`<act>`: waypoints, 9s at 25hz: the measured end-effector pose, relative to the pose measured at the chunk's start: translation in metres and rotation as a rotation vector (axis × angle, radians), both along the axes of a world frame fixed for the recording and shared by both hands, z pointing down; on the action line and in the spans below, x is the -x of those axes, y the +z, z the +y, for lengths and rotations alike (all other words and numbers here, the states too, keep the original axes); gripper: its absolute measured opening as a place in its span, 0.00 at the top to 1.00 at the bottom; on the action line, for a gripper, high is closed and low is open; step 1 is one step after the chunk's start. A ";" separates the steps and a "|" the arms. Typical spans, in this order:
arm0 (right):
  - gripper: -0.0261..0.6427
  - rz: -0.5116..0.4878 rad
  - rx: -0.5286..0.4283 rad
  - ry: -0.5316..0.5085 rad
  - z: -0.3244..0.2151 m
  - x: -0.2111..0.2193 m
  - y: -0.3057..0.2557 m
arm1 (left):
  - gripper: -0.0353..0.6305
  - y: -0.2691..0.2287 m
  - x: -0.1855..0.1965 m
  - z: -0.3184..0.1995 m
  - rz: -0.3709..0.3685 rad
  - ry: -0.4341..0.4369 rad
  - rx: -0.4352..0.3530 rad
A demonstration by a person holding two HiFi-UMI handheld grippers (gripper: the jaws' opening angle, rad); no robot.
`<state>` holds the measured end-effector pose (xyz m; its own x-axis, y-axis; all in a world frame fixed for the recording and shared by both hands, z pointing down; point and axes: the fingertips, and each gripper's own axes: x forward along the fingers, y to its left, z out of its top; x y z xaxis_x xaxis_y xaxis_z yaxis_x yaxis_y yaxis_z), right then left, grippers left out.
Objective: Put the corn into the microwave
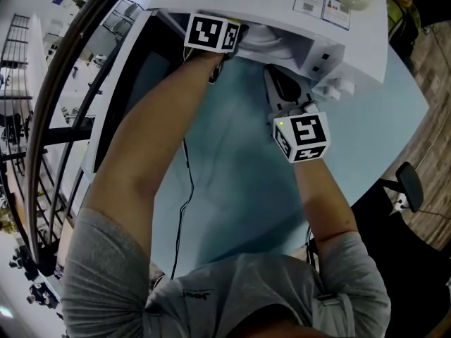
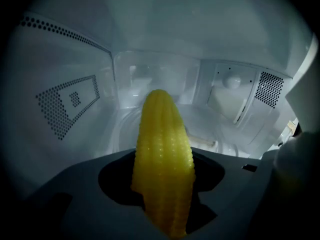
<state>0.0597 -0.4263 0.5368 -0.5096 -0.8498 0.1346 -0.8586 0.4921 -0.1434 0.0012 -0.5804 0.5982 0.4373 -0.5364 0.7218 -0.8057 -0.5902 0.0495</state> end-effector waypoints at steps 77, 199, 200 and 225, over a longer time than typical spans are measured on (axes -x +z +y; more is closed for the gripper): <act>0.93 0.048 -0.006 0.003 0.009 0.009 0.003 | 0.43 -0.013 0.018 0.018 0.072 -0.029 -0.096; 0.93 -0.011 0.116 0.071 0.484 0.056 -0.283 | 0.92 -0.356 0.250 0.637 0.512 0.127 -0.380; 0.93 -0.012 0.111 0.066 0.487 0.054 -0.285 | 0.92 -0.354 0.248 0.641 0.507 0.130 -0.381; 0.93 -0.044 0.051 -0.249 0.573 -0.036 -0.295 | 0.92 -0.352 0.130 0.772 0.476 -0.048 -0.461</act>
